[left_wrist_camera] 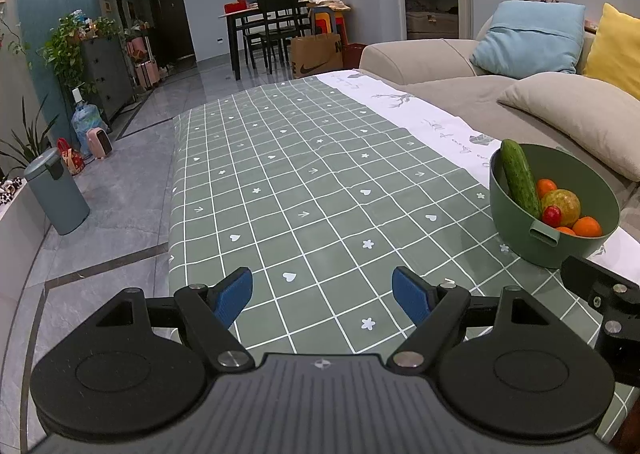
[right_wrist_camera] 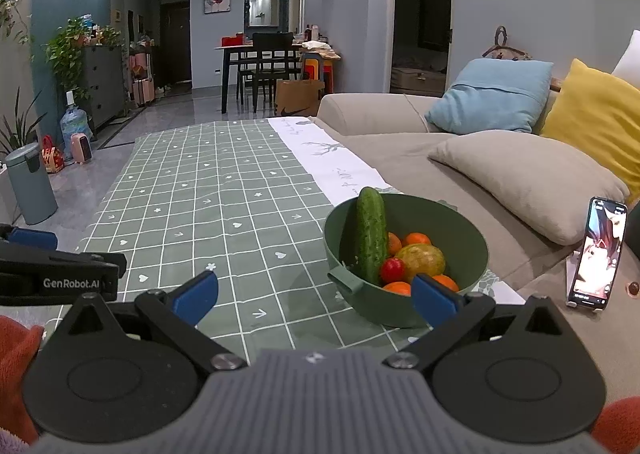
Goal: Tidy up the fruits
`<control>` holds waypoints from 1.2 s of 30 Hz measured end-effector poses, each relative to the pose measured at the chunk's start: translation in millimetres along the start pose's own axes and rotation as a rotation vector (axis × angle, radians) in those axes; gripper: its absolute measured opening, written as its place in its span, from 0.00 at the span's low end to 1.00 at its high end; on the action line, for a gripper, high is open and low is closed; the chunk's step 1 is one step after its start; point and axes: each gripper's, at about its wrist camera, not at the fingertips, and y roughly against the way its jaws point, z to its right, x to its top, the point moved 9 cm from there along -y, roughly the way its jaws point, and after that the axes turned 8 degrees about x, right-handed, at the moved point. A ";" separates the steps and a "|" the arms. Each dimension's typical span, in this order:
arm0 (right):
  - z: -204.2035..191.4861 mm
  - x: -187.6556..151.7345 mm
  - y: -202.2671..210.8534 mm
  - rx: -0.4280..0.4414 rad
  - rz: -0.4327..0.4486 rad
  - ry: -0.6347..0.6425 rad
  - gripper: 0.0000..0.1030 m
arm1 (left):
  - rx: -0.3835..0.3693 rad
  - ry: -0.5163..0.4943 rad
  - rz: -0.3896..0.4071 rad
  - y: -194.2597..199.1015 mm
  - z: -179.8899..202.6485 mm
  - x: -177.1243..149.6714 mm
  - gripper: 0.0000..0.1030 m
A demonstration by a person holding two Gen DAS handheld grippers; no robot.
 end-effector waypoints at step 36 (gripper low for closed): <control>-3.6 -2.3 -6.9 0.023 -0.017 0.007 0.96 | -0.005 -0.005 -0.007 -1.5 -0.5 -1.5 0.90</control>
